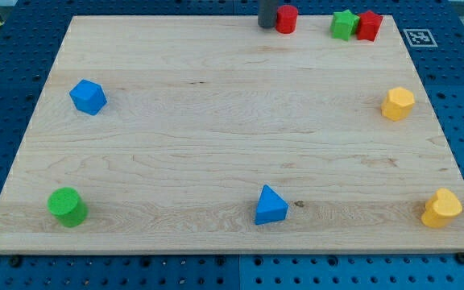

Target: Place the arm below the hexagon

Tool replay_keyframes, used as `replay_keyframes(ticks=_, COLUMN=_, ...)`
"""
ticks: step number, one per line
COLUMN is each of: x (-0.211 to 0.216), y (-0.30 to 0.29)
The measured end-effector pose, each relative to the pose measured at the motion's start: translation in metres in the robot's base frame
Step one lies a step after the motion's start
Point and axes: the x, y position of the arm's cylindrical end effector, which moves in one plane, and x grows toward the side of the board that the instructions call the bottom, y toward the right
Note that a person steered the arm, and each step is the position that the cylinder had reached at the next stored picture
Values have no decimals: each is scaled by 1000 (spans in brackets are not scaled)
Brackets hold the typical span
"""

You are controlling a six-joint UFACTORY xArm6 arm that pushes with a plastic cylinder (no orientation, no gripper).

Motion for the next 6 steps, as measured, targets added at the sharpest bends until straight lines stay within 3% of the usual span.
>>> replay_keyframes(ticks=2, x=5, y=103)
replay_keyframes(ticks=3, x=13, y=67)
replay_keyframes(ticks=4, x=51, y=13)
replay_keyframes(ticks=6, x=245, y=43)
